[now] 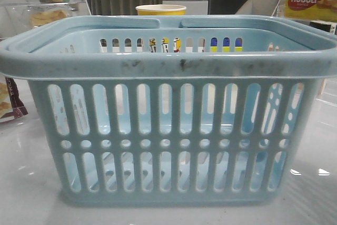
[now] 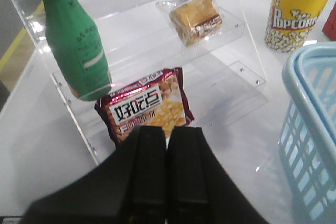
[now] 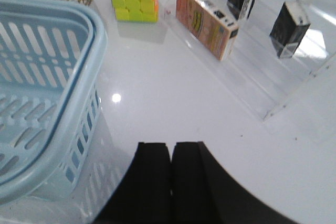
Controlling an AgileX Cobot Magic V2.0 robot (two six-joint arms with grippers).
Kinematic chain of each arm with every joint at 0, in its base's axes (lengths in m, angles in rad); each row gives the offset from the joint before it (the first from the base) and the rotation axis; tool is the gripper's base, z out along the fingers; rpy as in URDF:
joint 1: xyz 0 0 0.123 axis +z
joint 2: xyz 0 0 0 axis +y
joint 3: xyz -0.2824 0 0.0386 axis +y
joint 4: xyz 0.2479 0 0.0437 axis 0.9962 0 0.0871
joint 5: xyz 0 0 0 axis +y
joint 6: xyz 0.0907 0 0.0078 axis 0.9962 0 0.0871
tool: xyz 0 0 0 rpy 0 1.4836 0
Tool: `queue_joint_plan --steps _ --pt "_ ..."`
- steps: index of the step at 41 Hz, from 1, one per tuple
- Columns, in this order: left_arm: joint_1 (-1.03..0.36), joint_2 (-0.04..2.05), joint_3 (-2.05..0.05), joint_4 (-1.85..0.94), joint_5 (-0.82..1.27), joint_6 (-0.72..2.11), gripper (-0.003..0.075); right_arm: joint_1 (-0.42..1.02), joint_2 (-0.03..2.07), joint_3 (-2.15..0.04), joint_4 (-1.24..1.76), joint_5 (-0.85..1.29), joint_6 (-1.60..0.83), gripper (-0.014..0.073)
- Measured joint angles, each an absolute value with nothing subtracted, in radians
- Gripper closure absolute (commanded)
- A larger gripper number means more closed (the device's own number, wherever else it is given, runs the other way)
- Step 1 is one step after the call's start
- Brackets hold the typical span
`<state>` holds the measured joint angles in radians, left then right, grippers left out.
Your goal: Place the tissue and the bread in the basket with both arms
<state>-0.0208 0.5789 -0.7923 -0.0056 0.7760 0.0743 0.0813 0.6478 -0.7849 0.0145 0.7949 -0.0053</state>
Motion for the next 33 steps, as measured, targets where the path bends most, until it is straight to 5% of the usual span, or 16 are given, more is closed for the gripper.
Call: queue_joint_plan --steps 6,10,16,20,33 --pt "-0.021 0.602 -0.760 -0.011 0.786 0.074 0.0627 0.081 0.730 -0.785 0.014 0.827 -0.005 0.0513" --pt "-0.021 0.613 -0.756 -0.013 0.789 0.074 0.0602 0.081 0.779 -0.785 0.014 0.841 -0.005 0.0421" --pt "-0.021 0.613 -0.756 -0.015 0.783 0.074 0.0389 0.081 0.829 -0.785 0.014 0.844 -0.005 0.0146" --pt "-0.021 0.613 -0.756 -0.015 0.778 0.074 0.0220 0.081 0.853 -0.785 0.014 0.844 -0.005 0.0047" --pt "-0.021 0.613 -0.756 -0.015 0.774 0.074 0.0192 0.081 0.921 -0.787 -0.008 0.821 -0.005 0.0041"
